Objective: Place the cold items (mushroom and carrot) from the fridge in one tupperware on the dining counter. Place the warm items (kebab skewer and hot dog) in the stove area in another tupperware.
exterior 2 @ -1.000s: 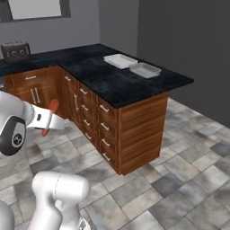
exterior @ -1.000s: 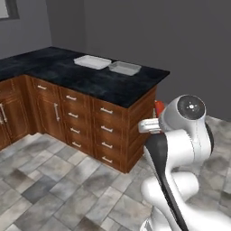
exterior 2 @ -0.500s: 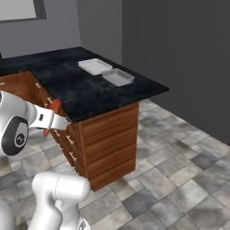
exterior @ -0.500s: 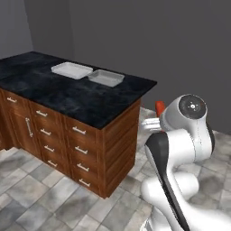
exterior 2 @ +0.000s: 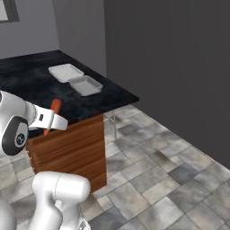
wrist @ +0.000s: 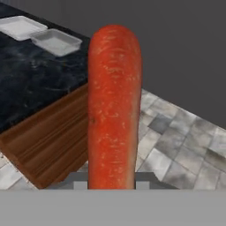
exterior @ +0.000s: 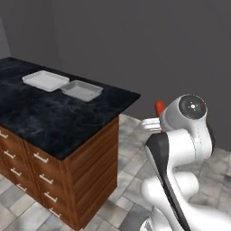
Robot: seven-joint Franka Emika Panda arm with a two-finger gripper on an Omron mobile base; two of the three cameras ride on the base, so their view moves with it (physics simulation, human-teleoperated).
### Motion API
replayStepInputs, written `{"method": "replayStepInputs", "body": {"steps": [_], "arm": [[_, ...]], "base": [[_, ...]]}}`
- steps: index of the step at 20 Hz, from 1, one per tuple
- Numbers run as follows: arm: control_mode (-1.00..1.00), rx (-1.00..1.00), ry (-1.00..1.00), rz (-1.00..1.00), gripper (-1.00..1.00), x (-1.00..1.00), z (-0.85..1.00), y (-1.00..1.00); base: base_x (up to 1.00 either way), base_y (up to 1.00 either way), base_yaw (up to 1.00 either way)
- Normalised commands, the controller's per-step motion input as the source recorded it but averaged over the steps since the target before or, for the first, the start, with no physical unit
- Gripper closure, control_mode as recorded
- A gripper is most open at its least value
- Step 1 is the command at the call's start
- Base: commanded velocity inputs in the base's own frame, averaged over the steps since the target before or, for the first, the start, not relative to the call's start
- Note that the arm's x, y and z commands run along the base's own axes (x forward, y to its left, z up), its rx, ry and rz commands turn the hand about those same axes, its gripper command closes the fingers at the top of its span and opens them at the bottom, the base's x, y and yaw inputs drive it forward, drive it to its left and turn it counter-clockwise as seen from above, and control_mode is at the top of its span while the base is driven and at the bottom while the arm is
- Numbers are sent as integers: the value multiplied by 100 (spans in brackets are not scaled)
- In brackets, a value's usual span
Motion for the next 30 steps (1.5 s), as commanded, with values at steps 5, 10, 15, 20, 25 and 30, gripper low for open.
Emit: {"method": "replayStepInputs", "body": {"steps": [5, 10, 15, 20, 25, 30], "arm": [[100, 0, 0, 0, 100, 0, 0, 0], [100, 0, 0, 0, 100, 0, 0, 0], [100, 0, 0, 0, 100, 0, 0, 0], [100, 0, 0, 0, 100, 0, 0, 0], [100, 0, 0, 0, 100, 0, 0, 0], [100, 0, 0, 0, 100, 0, 0, 0]], "base": [[71, -100, 7], [74, -100, 12], [75, -95, 25], [71, -83, 38], [69, -78, 42], [62, -85, 41]]}}
